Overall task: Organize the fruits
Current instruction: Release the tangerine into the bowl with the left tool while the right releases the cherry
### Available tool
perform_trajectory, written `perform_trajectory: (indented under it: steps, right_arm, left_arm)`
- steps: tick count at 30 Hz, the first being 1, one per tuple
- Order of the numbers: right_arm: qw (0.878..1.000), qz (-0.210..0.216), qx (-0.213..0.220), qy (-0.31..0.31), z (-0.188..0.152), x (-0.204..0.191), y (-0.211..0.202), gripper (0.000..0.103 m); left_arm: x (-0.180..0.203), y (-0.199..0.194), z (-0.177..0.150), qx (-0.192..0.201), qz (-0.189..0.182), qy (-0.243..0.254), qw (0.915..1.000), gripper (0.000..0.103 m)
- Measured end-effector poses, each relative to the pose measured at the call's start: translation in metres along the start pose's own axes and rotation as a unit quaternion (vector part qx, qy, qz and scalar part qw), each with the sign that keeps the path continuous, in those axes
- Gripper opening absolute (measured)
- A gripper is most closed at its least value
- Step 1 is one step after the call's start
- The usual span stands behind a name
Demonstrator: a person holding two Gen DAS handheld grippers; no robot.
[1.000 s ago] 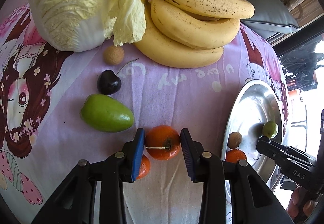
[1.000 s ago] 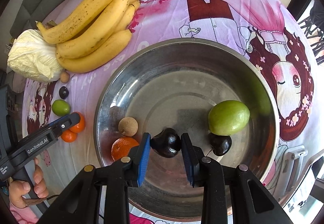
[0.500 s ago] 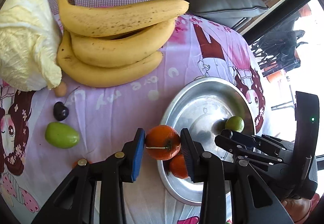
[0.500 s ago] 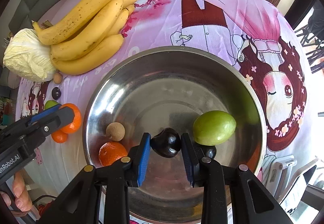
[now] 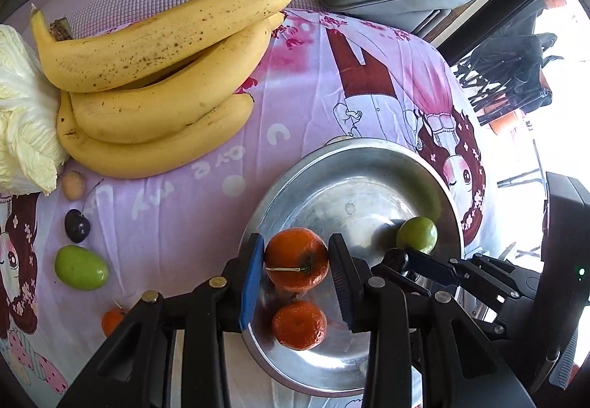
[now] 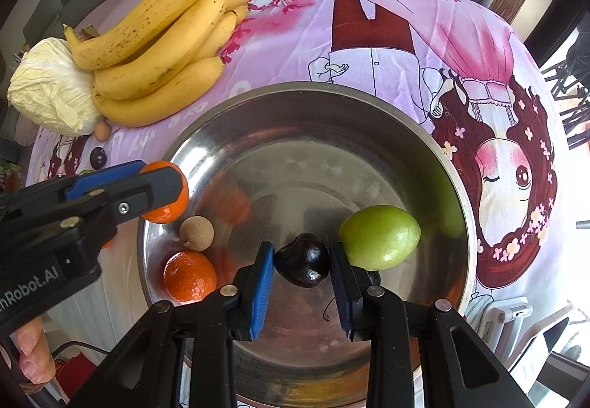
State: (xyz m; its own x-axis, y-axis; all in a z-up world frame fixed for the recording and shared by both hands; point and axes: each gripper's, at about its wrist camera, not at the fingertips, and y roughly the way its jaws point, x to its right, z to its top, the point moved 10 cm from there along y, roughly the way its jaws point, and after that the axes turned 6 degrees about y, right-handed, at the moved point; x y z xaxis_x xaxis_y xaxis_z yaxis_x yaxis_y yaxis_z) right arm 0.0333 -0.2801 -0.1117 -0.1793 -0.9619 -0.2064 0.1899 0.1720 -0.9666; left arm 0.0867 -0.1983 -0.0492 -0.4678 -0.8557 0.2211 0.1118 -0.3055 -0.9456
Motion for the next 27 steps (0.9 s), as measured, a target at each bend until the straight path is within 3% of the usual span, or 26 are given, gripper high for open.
perform_trajectory:
  steps: [13,23,27]
  right_arm:
    - [1.000,-0.007,-0.013,-0.004,-0.005,-0.008,0.013,0.033]
    - [1.000,-0.018,-0.022,0.002,-0.005,-0.012,0.015,0.033]
    - [0.999,-0.016,-0.025,0.011,-0.003,-0.017,0.010,0.041]
  left_arm:
    - [0.002,0.016,-0.001,-0.020,0.003,-0.011,0.9997,0.038]
    - [-0.002,0.001,-0.005,-0.013,-0.003,-0.018,0.9998,0.038]
    - [-0.009,-0.009,-0.009,-0.006,-0.001,-0.018,0.9998,0.039]
